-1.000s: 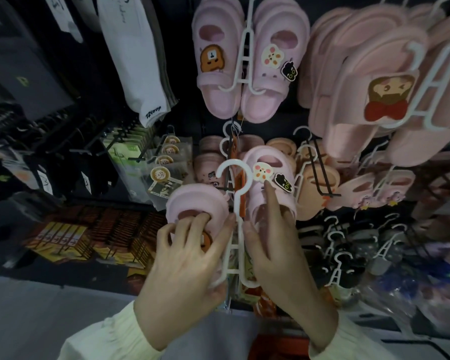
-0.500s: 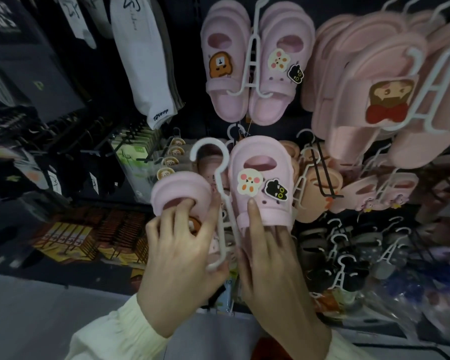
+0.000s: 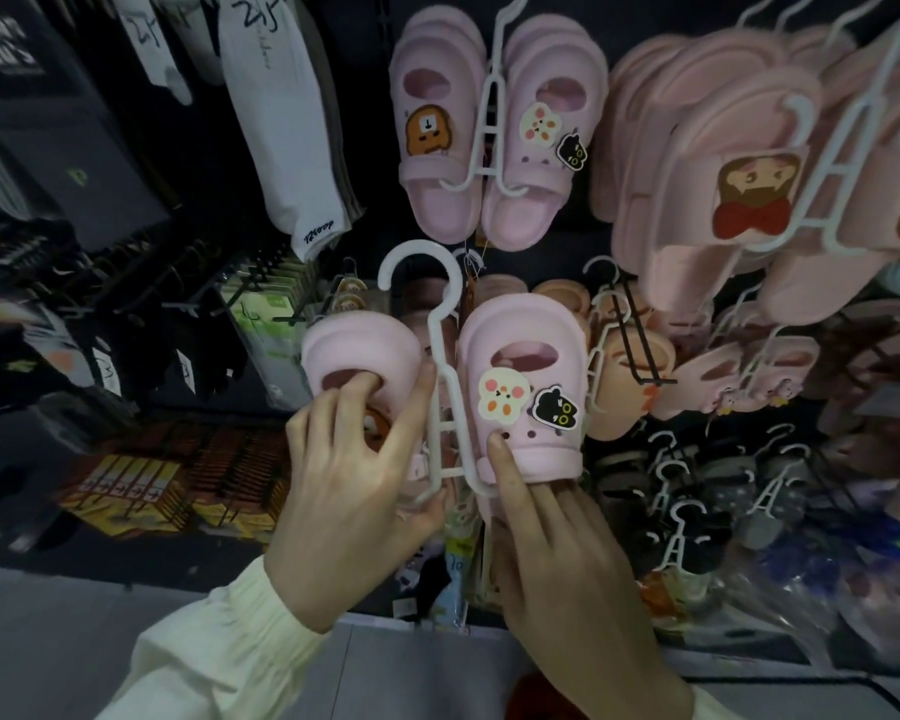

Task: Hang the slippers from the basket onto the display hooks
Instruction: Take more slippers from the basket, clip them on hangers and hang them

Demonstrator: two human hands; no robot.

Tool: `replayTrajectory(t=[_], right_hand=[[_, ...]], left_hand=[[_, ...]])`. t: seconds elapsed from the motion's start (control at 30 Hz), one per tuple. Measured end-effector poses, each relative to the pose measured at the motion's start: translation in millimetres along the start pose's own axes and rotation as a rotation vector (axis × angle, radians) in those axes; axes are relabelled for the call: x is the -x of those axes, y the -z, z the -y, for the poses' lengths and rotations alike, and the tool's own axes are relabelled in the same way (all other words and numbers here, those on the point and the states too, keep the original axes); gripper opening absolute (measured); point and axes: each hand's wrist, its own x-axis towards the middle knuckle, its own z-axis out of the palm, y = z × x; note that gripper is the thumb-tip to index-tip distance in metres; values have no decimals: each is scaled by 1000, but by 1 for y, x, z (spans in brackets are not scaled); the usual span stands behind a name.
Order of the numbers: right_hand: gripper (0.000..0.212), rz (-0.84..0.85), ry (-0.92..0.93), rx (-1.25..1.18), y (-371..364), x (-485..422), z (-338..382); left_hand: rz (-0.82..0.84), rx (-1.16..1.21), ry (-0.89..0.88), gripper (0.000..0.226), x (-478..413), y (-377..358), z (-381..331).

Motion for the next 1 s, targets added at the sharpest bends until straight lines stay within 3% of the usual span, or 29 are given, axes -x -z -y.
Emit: replayTrajectory(t=[0.37, 0.57, 0.67, 1.0], right_hand=[[55, -266, 103, 141, 27, 2, -8], [105, -107, 109, 247, 42, -33, -26], [115, -46, 128, 254, 46, -43, -33], [82, -84, 171, 501, 57, -48, -25]], left_hand=[[-111, 12, -52, 99, -5, 8, 9], [-132, 17, -161, 93, -2, 11, 6], [-150, 30, -182, 93, -4, 16, 6], [-82, -57, -232, 90, -17, 22, 15]])
